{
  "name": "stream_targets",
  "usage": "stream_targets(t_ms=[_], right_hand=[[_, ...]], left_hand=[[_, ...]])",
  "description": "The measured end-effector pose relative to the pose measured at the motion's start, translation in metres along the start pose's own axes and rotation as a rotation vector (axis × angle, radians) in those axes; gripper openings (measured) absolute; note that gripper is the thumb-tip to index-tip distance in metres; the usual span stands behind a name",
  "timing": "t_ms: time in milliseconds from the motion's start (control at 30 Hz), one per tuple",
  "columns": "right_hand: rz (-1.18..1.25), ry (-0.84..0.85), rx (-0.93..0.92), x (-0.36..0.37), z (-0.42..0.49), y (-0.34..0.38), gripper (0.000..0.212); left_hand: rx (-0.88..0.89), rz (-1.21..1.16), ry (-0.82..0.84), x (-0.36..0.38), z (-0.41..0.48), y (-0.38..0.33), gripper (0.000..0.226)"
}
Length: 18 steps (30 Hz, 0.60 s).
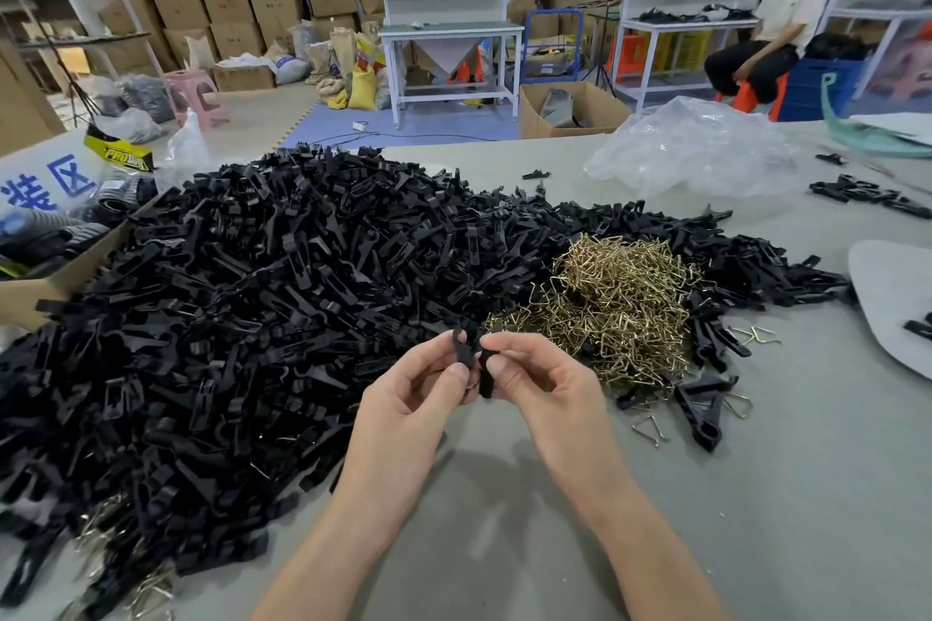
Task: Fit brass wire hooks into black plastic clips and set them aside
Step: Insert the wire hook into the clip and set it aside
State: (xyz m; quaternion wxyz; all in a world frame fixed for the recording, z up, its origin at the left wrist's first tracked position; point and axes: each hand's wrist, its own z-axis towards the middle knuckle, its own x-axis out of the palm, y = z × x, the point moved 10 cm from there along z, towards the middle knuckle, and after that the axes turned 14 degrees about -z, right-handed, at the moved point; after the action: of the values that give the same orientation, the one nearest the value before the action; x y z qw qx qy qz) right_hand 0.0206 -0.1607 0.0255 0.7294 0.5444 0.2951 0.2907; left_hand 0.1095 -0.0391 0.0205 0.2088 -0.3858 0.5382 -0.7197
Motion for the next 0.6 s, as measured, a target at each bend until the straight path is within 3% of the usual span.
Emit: stream_targets(t_ms=[200,333,600], right_hand=[[0.056,0.011,0.088,0.001,0.001,-0.011,0.043],[0.047,0.022,0.090,0.002,0.002,-0.012,0.034],[0.101,0.040,0.084,0.005,0.004,-0.012,0.036]], left_hand=[[0.038,0.072,-0.049,-0.002,-0.003,-0.007,0.032],[0.047,0.098,-0.062,-0.002,-0.005,-0.009,0.027],[0.042,0.104,-0.040,0.001,-0.005,-0.010,0.023]])
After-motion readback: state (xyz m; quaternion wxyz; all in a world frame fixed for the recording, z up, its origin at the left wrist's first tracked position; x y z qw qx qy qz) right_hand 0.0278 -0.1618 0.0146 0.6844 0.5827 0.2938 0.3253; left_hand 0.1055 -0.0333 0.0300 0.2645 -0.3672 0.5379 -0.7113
